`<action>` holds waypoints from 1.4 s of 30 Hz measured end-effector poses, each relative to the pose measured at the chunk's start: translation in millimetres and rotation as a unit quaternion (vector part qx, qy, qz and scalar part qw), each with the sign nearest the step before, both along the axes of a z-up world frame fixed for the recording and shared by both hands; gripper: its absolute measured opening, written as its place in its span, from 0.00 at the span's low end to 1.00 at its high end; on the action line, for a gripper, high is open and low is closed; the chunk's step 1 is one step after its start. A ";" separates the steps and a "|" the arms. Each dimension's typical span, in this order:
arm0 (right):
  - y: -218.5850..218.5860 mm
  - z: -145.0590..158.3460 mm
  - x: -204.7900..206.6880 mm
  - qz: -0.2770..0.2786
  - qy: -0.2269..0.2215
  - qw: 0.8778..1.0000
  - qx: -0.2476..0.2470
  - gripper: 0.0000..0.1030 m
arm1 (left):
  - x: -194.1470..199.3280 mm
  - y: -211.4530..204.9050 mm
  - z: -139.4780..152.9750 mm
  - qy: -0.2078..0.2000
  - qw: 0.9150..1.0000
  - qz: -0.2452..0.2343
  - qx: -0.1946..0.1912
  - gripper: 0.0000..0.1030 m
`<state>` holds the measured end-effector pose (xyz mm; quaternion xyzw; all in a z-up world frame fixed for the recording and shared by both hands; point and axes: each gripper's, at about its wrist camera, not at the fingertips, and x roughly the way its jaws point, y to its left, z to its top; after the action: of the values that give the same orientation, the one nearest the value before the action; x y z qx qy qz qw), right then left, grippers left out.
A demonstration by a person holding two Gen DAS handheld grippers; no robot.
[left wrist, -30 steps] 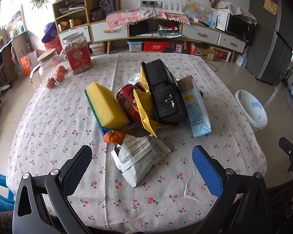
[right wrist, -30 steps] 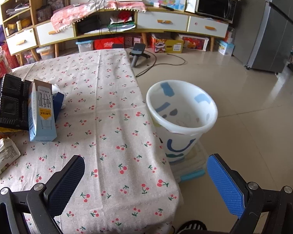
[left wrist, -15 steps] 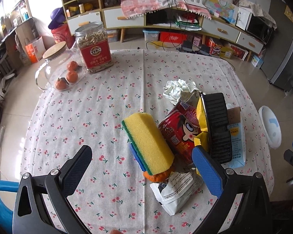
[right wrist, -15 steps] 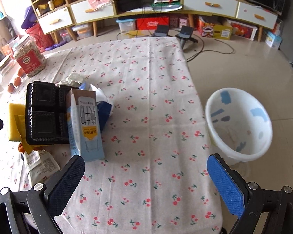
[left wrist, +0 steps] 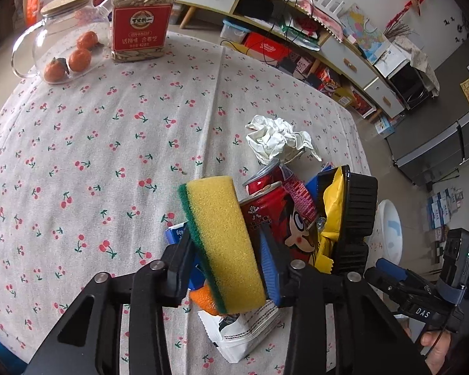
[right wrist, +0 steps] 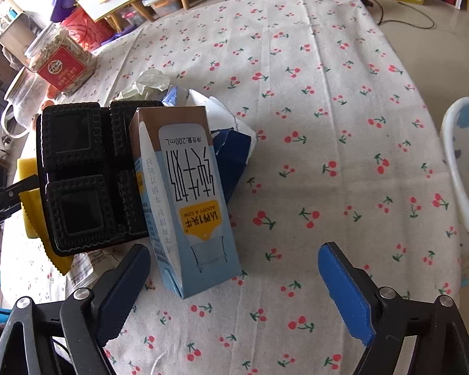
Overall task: Collect trash
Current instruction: 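Grasp the yellow-green sponge with the left tool while the right tool grasps the milk carton, then carry the sponge to the wastebasket and open the left tool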
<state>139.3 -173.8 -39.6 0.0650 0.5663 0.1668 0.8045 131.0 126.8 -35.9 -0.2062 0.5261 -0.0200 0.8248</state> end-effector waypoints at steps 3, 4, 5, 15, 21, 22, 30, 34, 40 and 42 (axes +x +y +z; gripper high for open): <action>9.6 -6.5 4.1 0.010 0.010 1.000 0.006 0.82 | -3.3 2.5 2.4 -0.007 1.000 -0.003 -0.007 0.32; 12.6 -8.6 4.9 0.013 0.012 1.000 0.010 0.80 | -5.0 4.1 4.2 -0.011 1.000 -0.003 -0.008 0.31; 15.5 -10.2 5.8 0.017 0.014 1.000 0.013 0.76 | -7.5 5.7 6.4 -0.015 1.000 -0.003 -0.008 0.31; 23.9 -19.4 14.6 0.019 0.020 0.998 0.056 0.58 | -32.4 19.9 31.6 -0.054 0.998 -0.005 -0.011 0.30; 14.6 5.0 -1.8 0.027 -0.015 0.997 0.069 0.52 | -41.4 20.1 53.0 -0.089 0.996 0.001 0.016 0.30; 10.1 10.1 -5.4 0.028 -0.022 0.997 0.071 0.52 | -42.6 19.7 55.4 -0.093 0.996 0.002 0.014 0.30; -55.4 40.0 -32.5 -0.007 -0.059 0.994 0.089 0.51 | -47.9 1.2 82.0 -0.137 0.990 0.002 0.029 0.29; -100.2 49.6 -44.1 -0.045 -0.072 0.992 0.091 0.52 | -49.2 -11.1 97.7 -0.165 0.985 0.002 0.047 0.29; -170.9 58.5 -57.4 -0.110 -0.076 0.988 0.073 0.52 | -46.4 -41.6 126.8 -0.197 0.979 -0.020 0.050 0.29; -194.3 62.8 -59.9 -0.131 -0.077 0.987 0.061 0.52 | -42.9 -64.1 135.9 -0.201 0.978 -0.042 0.044 0.29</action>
<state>79.4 -368.1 23.2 0.1745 0.4779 0.0992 0.8551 88.1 62.7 99.9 -0.1393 0.3578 -0.0722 0.9205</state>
